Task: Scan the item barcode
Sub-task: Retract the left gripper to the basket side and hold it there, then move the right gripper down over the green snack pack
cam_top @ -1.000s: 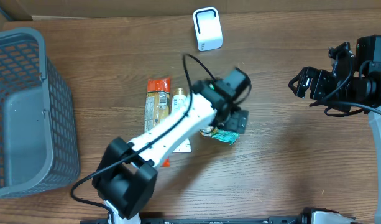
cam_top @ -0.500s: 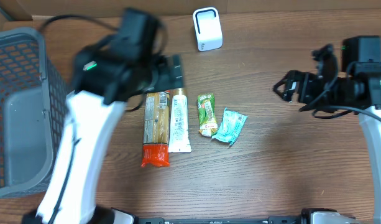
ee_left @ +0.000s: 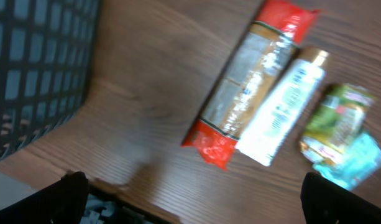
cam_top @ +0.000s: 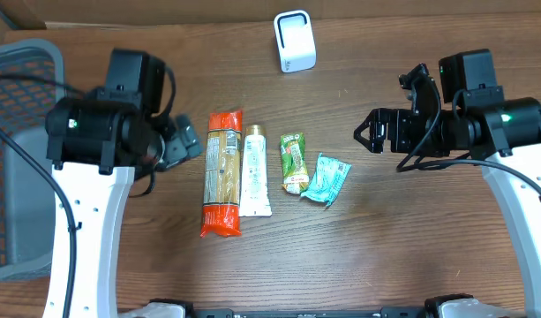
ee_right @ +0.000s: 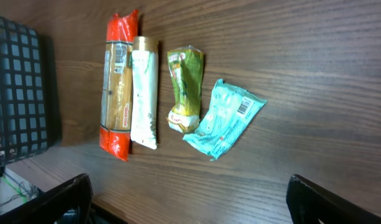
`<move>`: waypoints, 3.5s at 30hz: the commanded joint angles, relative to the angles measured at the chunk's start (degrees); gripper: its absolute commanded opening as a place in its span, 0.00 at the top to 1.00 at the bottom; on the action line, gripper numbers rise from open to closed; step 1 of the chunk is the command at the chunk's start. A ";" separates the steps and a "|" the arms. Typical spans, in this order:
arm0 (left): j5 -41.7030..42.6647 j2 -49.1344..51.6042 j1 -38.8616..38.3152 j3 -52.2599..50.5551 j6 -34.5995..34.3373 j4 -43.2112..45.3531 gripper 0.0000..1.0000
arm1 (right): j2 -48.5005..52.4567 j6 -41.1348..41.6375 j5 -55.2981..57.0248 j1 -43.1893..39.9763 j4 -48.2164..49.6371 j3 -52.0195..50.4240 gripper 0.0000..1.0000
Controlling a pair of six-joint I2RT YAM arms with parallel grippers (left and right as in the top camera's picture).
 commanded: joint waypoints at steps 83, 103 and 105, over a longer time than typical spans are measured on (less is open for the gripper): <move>25.46 0.52 18.27 -14.29 35.80 20.17 0.00 | 26.97 10.95 7.28 16.39 13.57 -0.24 0.44; 9.01 0.52 7.78 -14.29 24.33 22.38 0.00 | 34.42 16.44 15.37 22.45 17.88 -0.24 0.83; 9.01 0.52 7.78 -14.29 24.33 22.36 0.00 | 34.42 15.13 15.34 22.45 17.88 -0.24 0.87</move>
